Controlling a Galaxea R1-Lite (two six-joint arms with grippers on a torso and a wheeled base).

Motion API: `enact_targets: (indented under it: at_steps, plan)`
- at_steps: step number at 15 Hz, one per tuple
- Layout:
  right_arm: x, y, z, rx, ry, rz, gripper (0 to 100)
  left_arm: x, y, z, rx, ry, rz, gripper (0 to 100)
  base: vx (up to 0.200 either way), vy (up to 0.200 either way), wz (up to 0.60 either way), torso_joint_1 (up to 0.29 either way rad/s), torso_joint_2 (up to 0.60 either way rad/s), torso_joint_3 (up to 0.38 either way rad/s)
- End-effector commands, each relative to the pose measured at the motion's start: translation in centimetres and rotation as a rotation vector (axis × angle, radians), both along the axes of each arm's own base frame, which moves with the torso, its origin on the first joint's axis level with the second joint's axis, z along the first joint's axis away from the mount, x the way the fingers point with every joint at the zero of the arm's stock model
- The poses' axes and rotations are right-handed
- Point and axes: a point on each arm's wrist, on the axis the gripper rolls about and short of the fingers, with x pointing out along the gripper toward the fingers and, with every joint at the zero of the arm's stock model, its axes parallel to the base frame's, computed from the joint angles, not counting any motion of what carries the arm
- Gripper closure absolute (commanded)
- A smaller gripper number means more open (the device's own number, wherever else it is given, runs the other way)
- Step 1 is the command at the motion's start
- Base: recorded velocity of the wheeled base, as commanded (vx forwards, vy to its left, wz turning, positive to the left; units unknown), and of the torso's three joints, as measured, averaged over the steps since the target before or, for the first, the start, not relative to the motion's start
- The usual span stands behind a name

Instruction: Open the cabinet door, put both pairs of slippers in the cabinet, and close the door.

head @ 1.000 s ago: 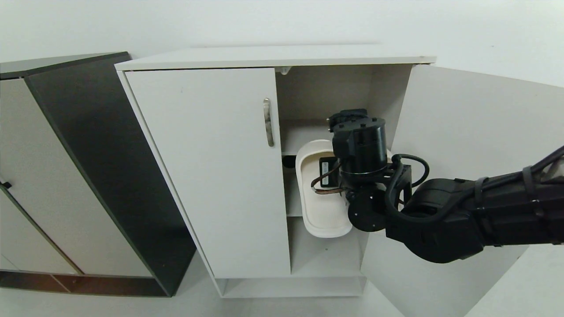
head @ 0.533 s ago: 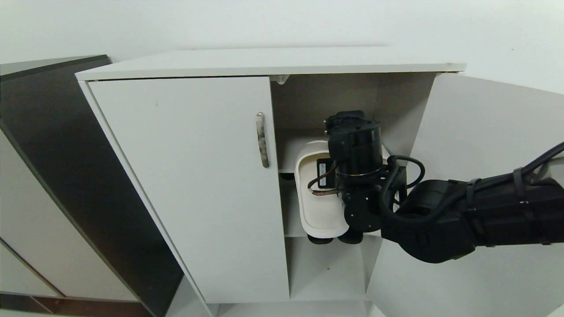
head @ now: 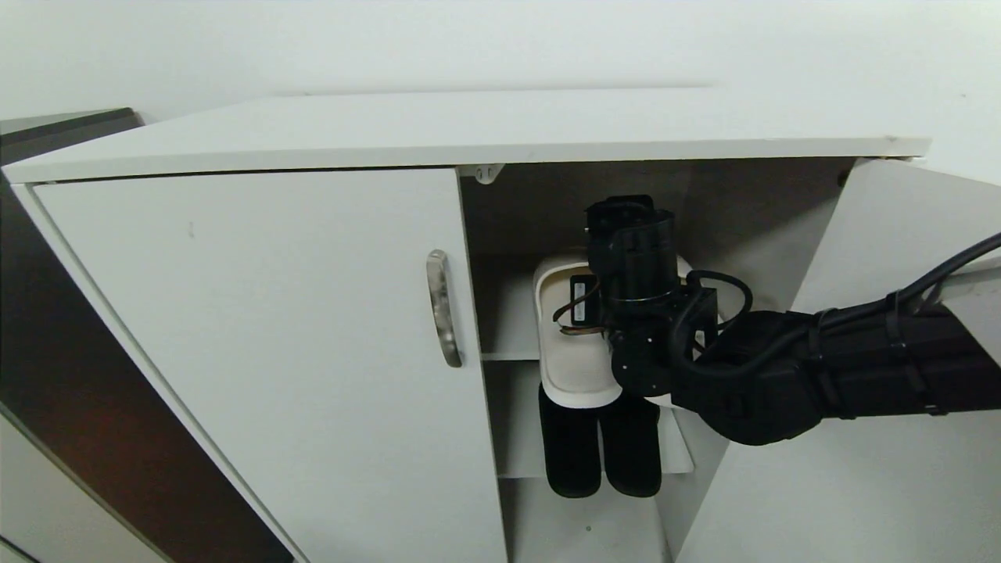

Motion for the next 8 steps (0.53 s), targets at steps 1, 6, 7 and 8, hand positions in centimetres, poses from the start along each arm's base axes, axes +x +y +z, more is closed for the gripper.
enact_targets:
  at_steps: [1,6,7,8]
  plan:
    - [0.0,0.1,0.2,0.012,-0.008,0.0,100,0.0,0.0,0.0,0.0,0.001,0.001,100,0.0,0.0,0.0,0.0,0.0,0.0]
    - [1.7,0.3,0.1,0.016,-0.01,-0.01,100,0.0,0.0,0.0,-0.002,0.001,0.001,100,0.0,0.0,0.0,0.0,0.0,0.0]
    - [2.1,0.4,0.3,0.02,-0.013,-0.011,100,0.0,0.0,0.0,-0.002,0.001,0.001,100,0.0,0.0,0.0,0.0,0.0,0.0]
    - [2.7,0.6,0.6,0.022,-0.015,-0.017,100,0.0,0.0,0.0,-0.002,0.001,0.0,100,0.0,0.0,0.0,0.0,0.0,0.0]
